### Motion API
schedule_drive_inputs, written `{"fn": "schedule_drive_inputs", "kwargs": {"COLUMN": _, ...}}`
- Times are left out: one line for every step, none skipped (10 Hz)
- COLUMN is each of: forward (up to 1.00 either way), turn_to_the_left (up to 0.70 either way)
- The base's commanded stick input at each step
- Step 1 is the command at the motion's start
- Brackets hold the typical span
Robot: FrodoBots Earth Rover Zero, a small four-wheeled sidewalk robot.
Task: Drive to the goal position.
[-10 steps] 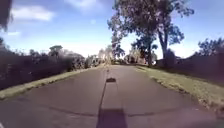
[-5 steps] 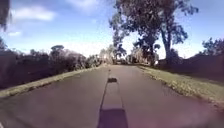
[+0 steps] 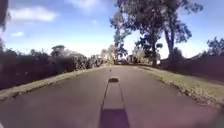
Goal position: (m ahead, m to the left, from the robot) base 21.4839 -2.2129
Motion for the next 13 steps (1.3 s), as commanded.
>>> {"fn": "schedule_drive_inputs", "kwargs": {"forward": 1.00, "turn_to_the_left": -0.32}}
{"fn": "schedule_drive_inputs", "kwargs": {"forward": 1.00, "turn_to_the_left": -0.18}}
{"fn": "schedule_drive_inputs", "kwargs": {"forward": 1.00, "turn_to_the_left": -0.05}}
{"fn": "schedule_drive_inputs", "kwargs": {"forward": 1.00, "turn_to_the_left": 0.00}}
{"fn": "schedule_drive_inputs", "kwargs": {"forward": 1.00, "turn_to_the_left": 0.00}}
{"fn": "schedule_drive_inputs", "kwargs": {"forward": 1.00, "turn_to_the_left": 0.00}}
{"fn": "schedule_drive_inputs", "kwargs": {"forward": 1.00, "turn_to_the_left": 0.00}}
{"fn": "schedule_drive_inputs", "kwargs": {"forward": 1.00, "turn_to_the_left": 0.00}}
{"fn": "schedule_drive_inputs", "kwargs": {"forward": 1.00, "turn_to_the_left": 0.00}}
{"fn": "schedule_drive_inputs", "kwargs": {"forward": 1.00, "turn_to_the_left": 0.00}}
{"fn": "schedule_drive_inputs", "kwargs": {"forward": 1.00, "turn_to_the_left": 0.00}}
{"fn": "schedule_drive_inputs", "kwargs": {"forward": 1.00, "turn_to_the_left": 0.00}}
{"fn": "schedule_drive_inputs", "kwargs": {"forward": 1.00, "turn_to_the_left": 0.00}}
